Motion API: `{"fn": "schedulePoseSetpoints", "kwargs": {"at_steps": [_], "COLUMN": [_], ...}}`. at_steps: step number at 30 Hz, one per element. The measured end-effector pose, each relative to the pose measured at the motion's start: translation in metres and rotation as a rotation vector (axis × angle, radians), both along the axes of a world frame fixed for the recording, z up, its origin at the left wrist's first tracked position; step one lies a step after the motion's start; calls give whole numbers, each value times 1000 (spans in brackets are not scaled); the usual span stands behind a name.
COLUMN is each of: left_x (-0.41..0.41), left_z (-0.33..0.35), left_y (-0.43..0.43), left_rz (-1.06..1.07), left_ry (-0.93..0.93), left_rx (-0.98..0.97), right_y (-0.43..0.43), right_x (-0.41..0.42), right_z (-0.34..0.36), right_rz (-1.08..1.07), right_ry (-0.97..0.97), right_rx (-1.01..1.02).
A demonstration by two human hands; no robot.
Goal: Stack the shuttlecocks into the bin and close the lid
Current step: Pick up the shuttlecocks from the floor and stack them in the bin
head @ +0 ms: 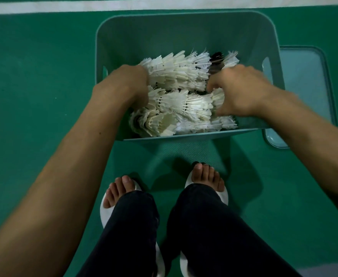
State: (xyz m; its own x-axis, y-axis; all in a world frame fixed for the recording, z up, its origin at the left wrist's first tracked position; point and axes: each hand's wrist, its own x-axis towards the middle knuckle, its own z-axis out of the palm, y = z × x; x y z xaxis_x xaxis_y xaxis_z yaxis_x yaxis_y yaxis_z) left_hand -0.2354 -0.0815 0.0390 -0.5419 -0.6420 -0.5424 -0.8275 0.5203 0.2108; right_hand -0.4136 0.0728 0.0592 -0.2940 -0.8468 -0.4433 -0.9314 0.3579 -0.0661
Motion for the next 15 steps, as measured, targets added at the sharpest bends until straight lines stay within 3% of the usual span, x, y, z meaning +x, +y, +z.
{"fn": "schedulePoseSetpoints", "kwargs": {"at_steps": [7,15], "left_x": [-1,2], "left_z": [-16,1], "left_y": [2,-2], "left_rz": [11,68], "left_ry": [74,209], "left_rx": [-20,-175], "right_y": [-6,-21], "right_x": [5,-13], "right_z": [-14,-9], "right_rz": [-74,-269], "right_ry": [16,-55], "right_rx": [-26,-224]}}
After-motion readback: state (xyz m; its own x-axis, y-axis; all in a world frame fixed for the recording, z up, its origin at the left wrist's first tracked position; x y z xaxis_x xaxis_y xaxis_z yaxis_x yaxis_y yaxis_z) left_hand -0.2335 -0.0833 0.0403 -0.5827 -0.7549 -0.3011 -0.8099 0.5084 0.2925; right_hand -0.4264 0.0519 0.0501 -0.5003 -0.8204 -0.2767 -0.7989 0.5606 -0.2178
